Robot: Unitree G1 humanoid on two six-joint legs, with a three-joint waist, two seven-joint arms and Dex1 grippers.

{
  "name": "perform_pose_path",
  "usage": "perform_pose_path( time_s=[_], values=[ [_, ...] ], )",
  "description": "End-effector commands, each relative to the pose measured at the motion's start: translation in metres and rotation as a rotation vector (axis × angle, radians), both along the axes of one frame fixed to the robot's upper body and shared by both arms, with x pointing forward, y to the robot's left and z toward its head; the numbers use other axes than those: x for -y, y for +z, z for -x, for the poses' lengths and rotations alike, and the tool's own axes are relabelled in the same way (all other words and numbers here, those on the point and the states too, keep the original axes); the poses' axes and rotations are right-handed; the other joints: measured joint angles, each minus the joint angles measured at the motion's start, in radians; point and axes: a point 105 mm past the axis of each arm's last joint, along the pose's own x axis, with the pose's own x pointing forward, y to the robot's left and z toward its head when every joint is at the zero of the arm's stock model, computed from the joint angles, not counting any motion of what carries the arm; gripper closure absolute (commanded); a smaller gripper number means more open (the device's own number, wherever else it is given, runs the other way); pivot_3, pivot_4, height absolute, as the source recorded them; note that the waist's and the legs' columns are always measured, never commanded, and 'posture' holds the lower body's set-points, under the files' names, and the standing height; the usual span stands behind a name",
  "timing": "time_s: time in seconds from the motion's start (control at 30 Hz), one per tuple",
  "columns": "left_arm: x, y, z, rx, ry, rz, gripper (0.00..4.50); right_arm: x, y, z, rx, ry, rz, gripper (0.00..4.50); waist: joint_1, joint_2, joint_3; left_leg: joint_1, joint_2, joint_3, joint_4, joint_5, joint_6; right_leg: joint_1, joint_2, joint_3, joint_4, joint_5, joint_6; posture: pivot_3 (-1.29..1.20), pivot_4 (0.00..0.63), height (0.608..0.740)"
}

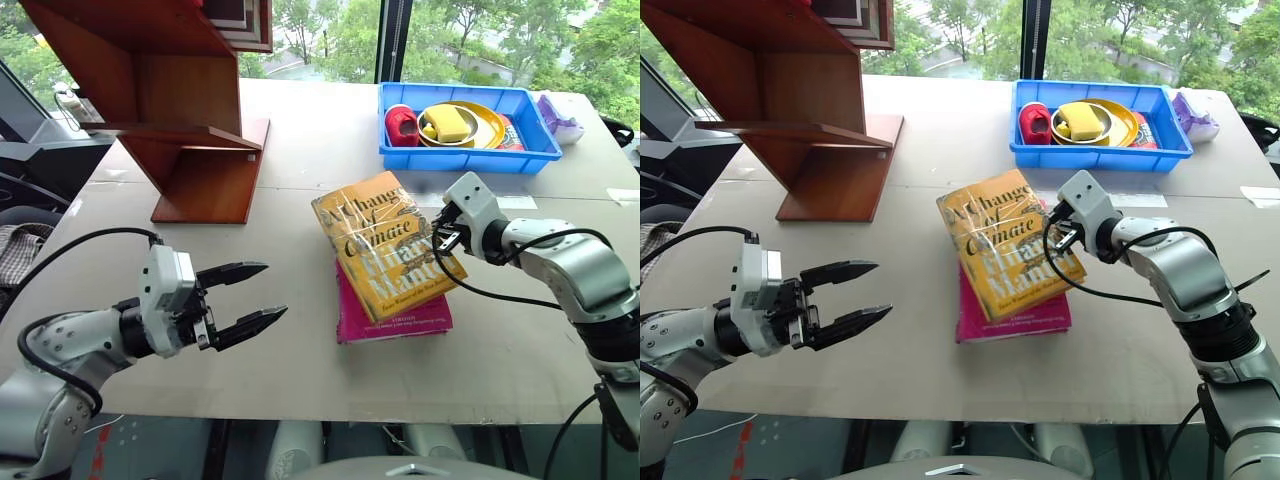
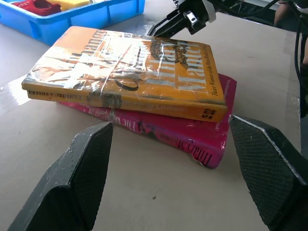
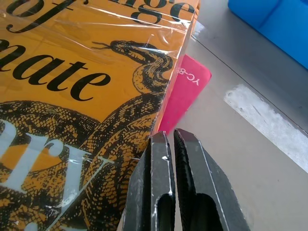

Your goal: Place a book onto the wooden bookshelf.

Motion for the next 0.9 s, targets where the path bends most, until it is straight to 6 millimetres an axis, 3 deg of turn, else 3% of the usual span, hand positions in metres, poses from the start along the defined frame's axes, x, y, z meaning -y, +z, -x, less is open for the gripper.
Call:
perform_pose_path(
  time_s=[0.03,0.2,0.3,0.37,0.5,0.57,0.63,0.73,0.9],
  values=[
    [-0.004,0.005,0.004,0.045,0.014,-0.020,0.53,-0.010,0.010,0.004,0.043,0.038,-0.010,4.47,0.000,0.000,0.000,0.000,0.000,0.000,0.000,0.000,0.000,0.000,0.000,0.000,0.000,0.000,0.000,0.00,0.150,0.740],
    [-0.014,-0.002,0.001,0.011,0.091,-0.033,0.53,-0.010,0.010,0.006,0.052,0.030,-0.026,4.47,0.002,0.000,0.000,0.000,0.000,0.000,0.000,0.000,0.000,0.000,0.000,0.000,0.000,0.000,0.000,0.00,0.150,0.740],
    [-0.019,-0.006,-0.008,-0.042,0.163,-0.016,0.53,0.009,0.022,0.012,0.168,0.074,-0.060,4.47,0.006,0.000,0.000,0.000,0.000,0.000,0.000,0.000,0.000,0.000,0.000,-0.001,0.000,0.000,0.000,0.00,0.150,0.740],
    [-0.022,-0.011,-0.013,-0.105,0.208,-0.015,0.53,0.030,0.020,0.027,0.178,0.162,-0.007,4.47,0.015,0.000,0.000,-0.001,-0.001,0.000,0.000,0.000,0.000,0.000,-0.001,-0.002,-0.001,0.000,0.000,0.00,0.150,0.740],
    [-0.027,-0.017,-0.022,-0.301,0.246,0.077,0.53,0.065,0.029,0.061,0.142,0.250,-0.062,3.50,0.021,0.000,0.000,-0.001,-0.001,-0.001,0.000,-0.001,0.001,0.001,-0.001,-0.002,-0.001,0.000,0.000,0.00,0.150,0.740],
    [-0.027,-0.016,-0.029,-0.370,0.257,0.146,0.53,0.074,0.042,0.079,0.160,0.288,-0.173,2.37,0.015,0.000,0.000,0.002,0.000,-0.001,0.000,-0.001,0.001,0.002,0.000,-0.001,0.000,0.000,0.001,0.00,0.150,0.740],
    [-0.025,-0.015,-0.034,-0.451,0.246,0.219,0.53,0.080,0.050,0.094,0.164,0.317,-0.231,1.65,0.009,0.000,0.000,0.003,0.000,-0.002,0.000,-0.001,0.001,0.004,0.001,-0.001,0.001,0.000,0.001,0.00,0.150,0.740],
    [-0.022,-0.025,-0.042,-0.620,0.259,0.277,0.53,0.083,0.061,0.112,0.160,0.341,-0.286,0.10,-0.004,0.000,0.000,0.008,0.000,-0.002,0.000,-0.001,0.001,0.008,0.001,-0.002,0.001,0.000,0.001,0.00,0.150,0.740],
    [-0.011,-0.043,-0.064,-0.856,0.272,0.439,0.53,0.081,0.074,0.124,0.218,0.360,-0.315,0.04,0.001,-0.001,0.000,0.010,-0.001,-0.003,0.001,-0.001,0.001,0.010,0.001,-0.002,0.001,0.000,0.001,0.00,0.150,0.740]
  ],
)
